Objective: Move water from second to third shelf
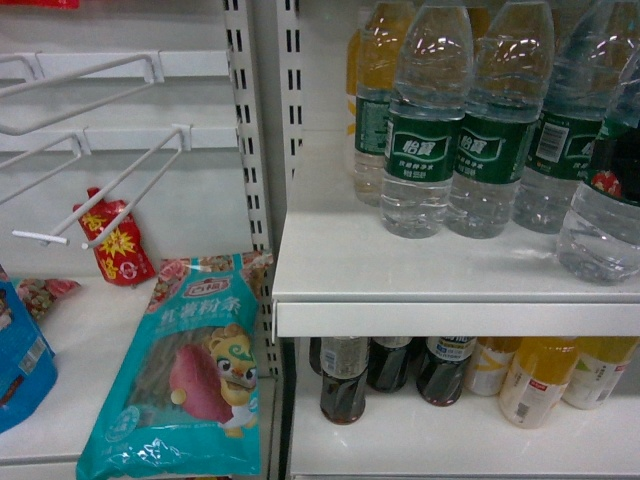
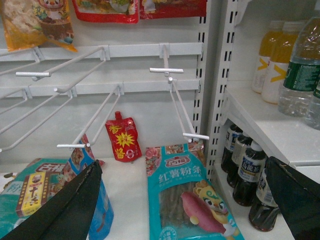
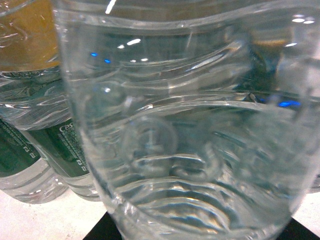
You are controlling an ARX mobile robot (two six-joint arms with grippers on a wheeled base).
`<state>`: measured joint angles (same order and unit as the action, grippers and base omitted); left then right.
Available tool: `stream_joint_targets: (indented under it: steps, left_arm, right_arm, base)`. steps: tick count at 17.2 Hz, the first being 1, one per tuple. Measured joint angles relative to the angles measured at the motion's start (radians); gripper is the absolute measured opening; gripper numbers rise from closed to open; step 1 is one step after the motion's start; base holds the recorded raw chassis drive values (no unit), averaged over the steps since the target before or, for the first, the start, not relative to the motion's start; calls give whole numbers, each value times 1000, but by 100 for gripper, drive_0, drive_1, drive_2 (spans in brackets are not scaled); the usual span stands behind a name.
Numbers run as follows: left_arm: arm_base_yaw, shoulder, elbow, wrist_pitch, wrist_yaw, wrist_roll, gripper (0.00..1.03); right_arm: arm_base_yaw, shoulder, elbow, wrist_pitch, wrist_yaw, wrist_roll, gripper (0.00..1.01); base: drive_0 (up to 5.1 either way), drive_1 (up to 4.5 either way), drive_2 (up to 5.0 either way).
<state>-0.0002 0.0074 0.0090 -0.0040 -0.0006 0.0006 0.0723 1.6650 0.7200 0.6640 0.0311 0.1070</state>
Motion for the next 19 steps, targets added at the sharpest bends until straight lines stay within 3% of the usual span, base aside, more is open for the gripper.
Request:
stream_joint_targets:
  steps: [4,5,9,19]
  left_arm:
    - [0,0,0,0,0,0,98]
    - [0,0,0,0,0,0,98]
    - [0,0,0,0,0,0,98]
    - [0,0,0,0,0,0,98]
  right_arm:
    - [7,3,7,-6,6,-1,40]
    - [6,10,10,-2,5,0,67]
    - [6,10,26,10,3,0,100]
    - [6,10,26,10,2,1,98]
  base:
    - [0,0,0]
    - [0,0,0]
    - [0,0,0]
    - [0,0,0]
